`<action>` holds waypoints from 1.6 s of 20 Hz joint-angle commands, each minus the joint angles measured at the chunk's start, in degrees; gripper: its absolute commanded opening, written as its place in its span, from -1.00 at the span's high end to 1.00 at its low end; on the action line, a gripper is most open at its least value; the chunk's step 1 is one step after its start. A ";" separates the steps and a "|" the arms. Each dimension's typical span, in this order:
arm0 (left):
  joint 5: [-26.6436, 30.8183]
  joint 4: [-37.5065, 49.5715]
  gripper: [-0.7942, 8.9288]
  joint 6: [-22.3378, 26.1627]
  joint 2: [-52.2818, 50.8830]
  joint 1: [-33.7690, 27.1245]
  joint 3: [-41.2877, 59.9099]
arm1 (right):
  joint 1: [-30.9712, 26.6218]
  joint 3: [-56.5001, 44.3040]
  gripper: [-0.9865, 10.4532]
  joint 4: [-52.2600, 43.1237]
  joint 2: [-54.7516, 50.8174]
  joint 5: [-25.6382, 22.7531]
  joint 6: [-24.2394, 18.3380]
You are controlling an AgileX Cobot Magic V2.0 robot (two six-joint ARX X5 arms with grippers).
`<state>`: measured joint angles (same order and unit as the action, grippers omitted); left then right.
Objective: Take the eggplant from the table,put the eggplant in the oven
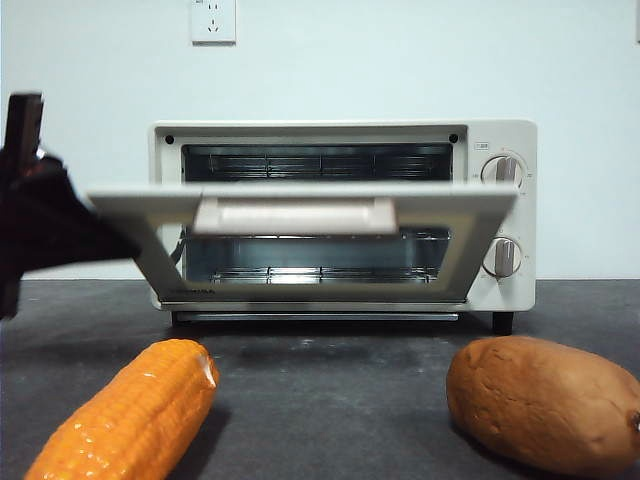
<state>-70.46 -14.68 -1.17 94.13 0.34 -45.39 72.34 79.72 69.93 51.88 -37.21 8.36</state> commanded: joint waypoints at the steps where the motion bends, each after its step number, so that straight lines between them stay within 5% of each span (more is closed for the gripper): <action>1: -3.32 0.98 0.82 -2.51 0.96 0.26 -4.20 | 0.79 -1.07 0.82 0.20 0.44 0.13 3.08; 13: -1.75 -2.86 0.82 -10.51 0.33 0.11 -22.29 | 0.17 -19.89 0.82 -6.91 0.46 2.80 2.47; 20: 22.69 -22.64 0.82 3.72 -10.47 4.20 -25.38 | -7.96 -28.24 0.82 -8.83 0.50 3.65 -0.66; 22: 34.80 -26.18 0.82 6.86 -16.90 7.74 -25.22 | -15.17 -30.36 0.82 -14.95 0.39 10.12 -0.68; 26: 46.36 -19.91 0.82 3.17 -29.92 13.11 -18.95 | -30.34 -38.66 0.82 -35.26 -3.28 22.53 1.36; 32: 59.12 -8.00 0.82 -2.29 -49.46 17.14 3.26 | -40.30 -56.37 0.82 -59.56 -13.14 23.69 6.03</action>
<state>-11.68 -23.44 -2.35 44.34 17.19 -42.28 31.68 23.29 12.12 38.50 -13.61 13.34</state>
